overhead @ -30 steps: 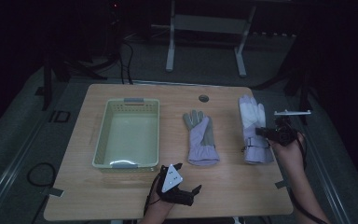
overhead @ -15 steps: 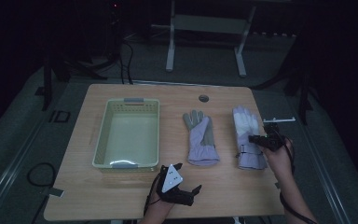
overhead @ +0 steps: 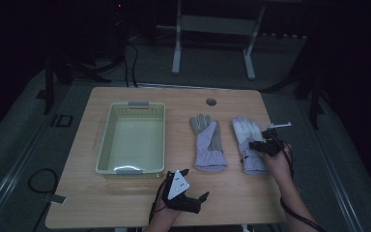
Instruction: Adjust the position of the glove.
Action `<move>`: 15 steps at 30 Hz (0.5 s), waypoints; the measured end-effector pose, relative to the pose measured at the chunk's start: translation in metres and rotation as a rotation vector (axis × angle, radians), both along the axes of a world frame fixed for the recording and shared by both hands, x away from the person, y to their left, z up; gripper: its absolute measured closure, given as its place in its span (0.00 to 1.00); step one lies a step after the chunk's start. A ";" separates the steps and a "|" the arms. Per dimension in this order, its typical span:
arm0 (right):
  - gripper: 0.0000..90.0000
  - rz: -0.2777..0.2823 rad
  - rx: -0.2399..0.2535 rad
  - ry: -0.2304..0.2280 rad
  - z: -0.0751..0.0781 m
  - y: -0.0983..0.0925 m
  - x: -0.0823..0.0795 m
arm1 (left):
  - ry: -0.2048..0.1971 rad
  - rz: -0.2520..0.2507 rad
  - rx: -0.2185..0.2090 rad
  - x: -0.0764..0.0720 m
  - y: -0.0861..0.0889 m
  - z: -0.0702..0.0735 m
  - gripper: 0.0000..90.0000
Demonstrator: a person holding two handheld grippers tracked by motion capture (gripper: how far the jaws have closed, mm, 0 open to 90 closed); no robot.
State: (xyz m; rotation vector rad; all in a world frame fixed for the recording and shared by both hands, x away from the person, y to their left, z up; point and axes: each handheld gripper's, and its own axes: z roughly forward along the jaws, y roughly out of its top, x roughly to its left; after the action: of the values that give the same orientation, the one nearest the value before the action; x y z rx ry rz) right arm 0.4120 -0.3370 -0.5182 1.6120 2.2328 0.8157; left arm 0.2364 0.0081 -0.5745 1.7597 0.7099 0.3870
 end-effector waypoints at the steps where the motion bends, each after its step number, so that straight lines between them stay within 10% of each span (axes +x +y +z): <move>1: 0.77 0.000 0.000 0.000 0.000 0.000 0.000 | 0.000 0.000 0.000 0.000 0.000 0.000 0.00; 5: 0.67 0.061 0.013 -0.077 0.014 -0.008 -0.004 | 0.001 0.000 0.001 0.000 0.000 0.000 0.00; 15: 0.58 0.127 0.005 -0.060 0.009 -0.016 0.001 | 0.001 0.001 0.002 0.000 0.000 0.000 0.00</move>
State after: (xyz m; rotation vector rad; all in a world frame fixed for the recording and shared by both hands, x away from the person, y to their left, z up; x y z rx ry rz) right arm 0.4129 -0.3533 -0.5088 1.4394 2.3116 0.8906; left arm 0.2364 0.0081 -0.5744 1.7620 0.7118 0.3878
